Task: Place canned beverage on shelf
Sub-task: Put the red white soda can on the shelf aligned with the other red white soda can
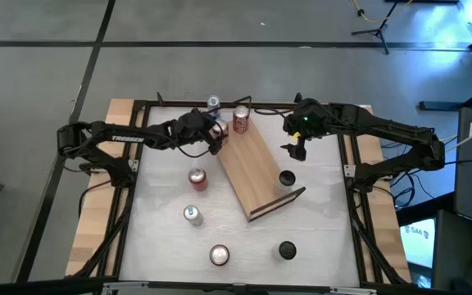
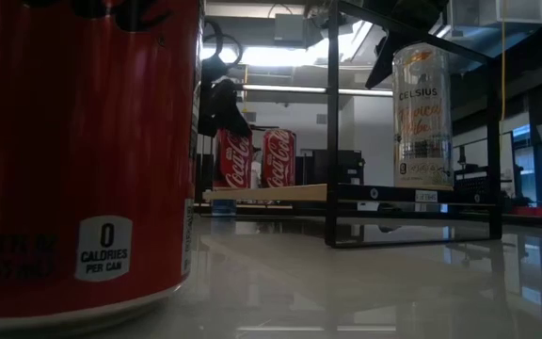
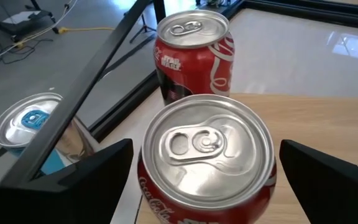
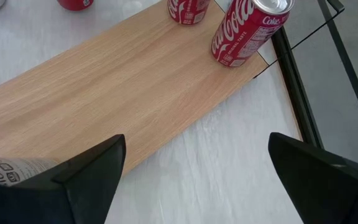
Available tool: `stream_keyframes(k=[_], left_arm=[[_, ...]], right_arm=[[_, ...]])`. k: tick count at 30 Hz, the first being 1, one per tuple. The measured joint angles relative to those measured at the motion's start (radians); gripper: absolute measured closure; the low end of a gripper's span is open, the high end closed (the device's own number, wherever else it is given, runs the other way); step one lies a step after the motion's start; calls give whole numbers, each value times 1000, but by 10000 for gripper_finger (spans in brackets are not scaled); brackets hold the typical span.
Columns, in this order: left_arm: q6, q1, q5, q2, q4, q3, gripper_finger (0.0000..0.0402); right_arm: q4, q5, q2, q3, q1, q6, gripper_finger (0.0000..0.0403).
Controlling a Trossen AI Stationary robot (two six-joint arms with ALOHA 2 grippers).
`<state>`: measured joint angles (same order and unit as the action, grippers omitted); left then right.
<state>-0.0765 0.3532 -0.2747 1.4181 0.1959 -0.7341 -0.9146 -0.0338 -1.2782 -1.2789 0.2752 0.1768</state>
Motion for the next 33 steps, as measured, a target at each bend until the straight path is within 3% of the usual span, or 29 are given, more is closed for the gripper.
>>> stream_keyframes(k=[11,25,33], left_arm=[[0,0,1,-11,13,0,8],[0,-9,6,-125,25,0,8],[-1,-57,7,-219,-83,0,8]], right_arm=[[0,0,0,0,0,0,13],[0,0,0,0,0,0,13],[0,0,0,0,0,0,13]])
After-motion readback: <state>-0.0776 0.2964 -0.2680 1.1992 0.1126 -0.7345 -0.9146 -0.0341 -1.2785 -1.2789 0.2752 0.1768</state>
